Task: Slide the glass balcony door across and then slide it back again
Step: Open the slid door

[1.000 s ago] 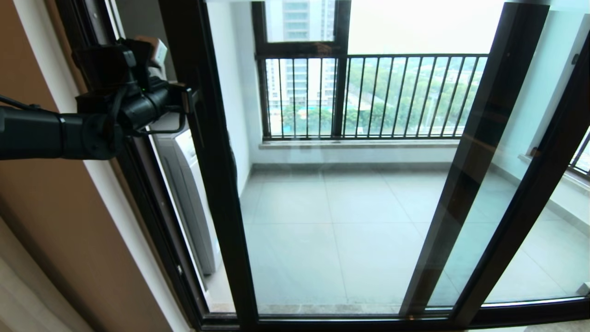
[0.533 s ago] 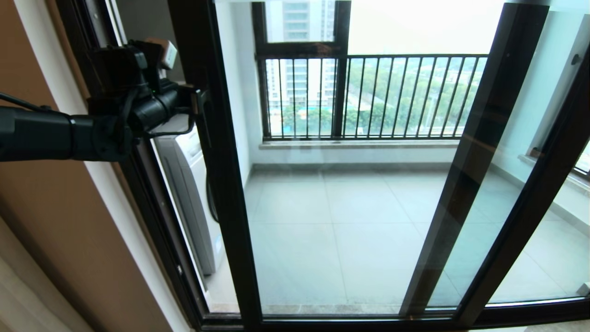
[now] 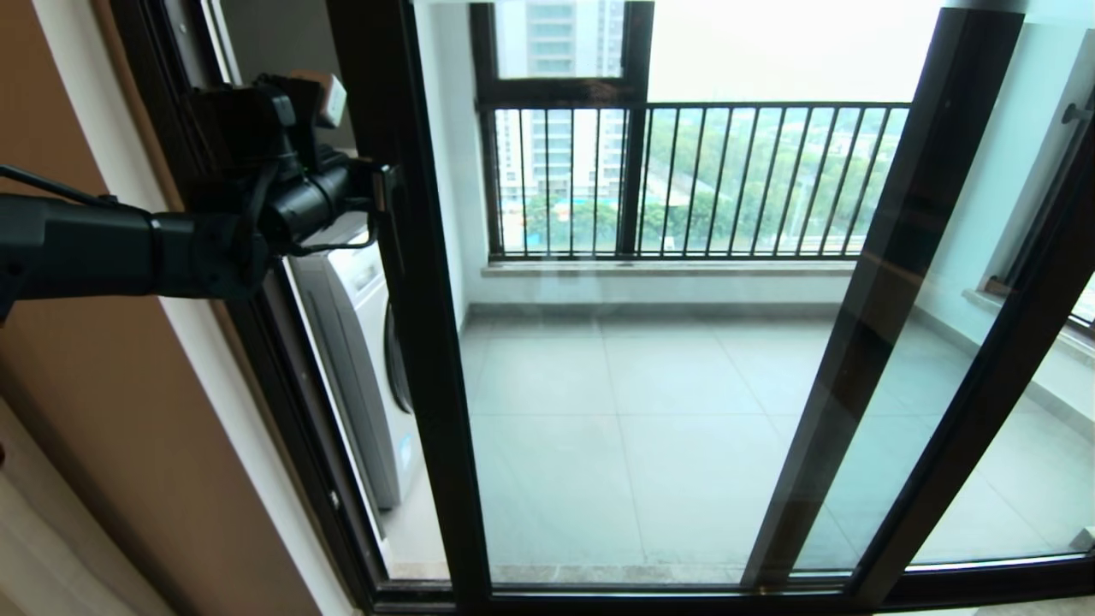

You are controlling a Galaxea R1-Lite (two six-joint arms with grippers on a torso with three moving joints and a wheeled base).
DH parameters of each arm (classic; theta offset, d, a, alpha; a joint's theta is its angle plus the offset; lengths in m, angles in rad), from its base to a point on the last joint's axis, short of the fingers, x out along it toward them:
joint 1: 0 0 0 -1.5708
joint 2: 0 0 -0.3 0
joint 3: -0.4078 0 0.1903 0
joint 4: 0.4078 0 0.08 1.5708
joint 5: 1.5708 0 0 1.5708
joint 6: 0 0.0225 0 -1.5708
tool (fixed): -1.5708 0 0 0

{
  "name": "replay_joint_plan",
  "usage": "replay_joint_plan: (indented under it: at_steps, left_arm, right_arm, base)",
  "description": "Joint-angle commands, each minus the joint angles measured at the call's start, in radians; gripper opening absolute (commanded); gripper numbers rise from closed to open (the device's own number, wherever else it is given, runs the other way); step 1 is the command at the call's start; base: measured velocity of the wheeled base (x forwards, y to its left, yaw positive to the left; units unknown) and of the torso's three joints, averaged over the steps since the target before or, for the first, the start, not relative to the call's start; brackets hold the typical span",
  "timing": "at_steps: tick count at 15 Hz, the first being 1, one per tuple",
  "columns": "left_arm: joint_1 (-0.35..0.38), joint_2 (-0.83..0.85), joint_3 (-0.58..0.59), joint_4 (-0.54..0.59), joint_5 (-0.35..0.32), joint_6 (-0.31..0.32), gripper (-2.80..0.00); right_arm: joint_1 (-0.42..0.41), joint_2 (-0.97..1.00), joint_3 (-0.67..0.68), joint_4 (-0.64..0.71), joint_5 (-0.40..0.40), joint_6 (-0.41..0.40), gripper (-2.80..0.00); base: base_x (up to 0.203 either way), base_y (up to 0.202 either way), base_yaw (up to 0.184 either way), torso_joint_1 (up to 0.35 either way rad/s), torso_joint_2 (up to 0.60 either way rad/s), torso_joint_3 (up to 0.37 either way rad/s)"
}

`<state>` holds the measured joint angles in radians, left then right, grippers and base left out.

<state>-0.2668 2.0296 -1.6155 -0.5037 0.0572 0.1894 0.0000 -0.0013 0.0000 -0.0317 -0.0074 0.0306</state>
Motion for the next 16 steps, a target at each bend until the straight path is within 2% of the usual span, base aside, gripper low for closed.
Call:
replay_joint_plan:
  at_steps: [1, 7, 10, 14, 16]
  left_arm:
    - [-0.032, 0.014, -0.003, -0.004, -0.01, 0.001, -2.8]
    - [-0.067, 0.014, -0.003, -0.006, 0.017, 0.001, -2.8]
    - [-0.12, 0.026, -0.02, -0.009, 0.031, -0.001, -2.8]
    - [-0.199, 0.092, -0.124, -0.009, 0.092, -0.001, -2.8]
    - [-0.219, 0.098, -0.13, -0.006, 0.101, 0.001, -2.8]
  right_arm:
    - [0.0, 0.001, 0.012, -0.001, 0.0, 0.0, -2.8]
    - [0.0, 0.001, 0.012, -0.001, 0.0, 0.0, -2.8]
    - [0.0, 0.0, 0.012, -0.001, 0.0, 0.0, -2.8]
    - [0.0, 0.001, 0.012, -0.001, 0.0, 0.0, -2.8]
    - [0.0, 0.0, 0.012, -0.001, 0.0, 0.0, -2.8]
  base:
    - [0.0, 0.0, 0.0, 0.0, 0.0, 0.0]
    - [0.0, 0.0, 0.0, 0.0, 0.0, 0.0]
    - [0.0, 0.0, 0.0, 0.0, 0.0, 0.0]
    - [0.0, 0.0, 0.0, 0.0, 0.0, 0.0]
    - [0.0, 0.0, 0.0, 0.0, 0.0, 0.0]
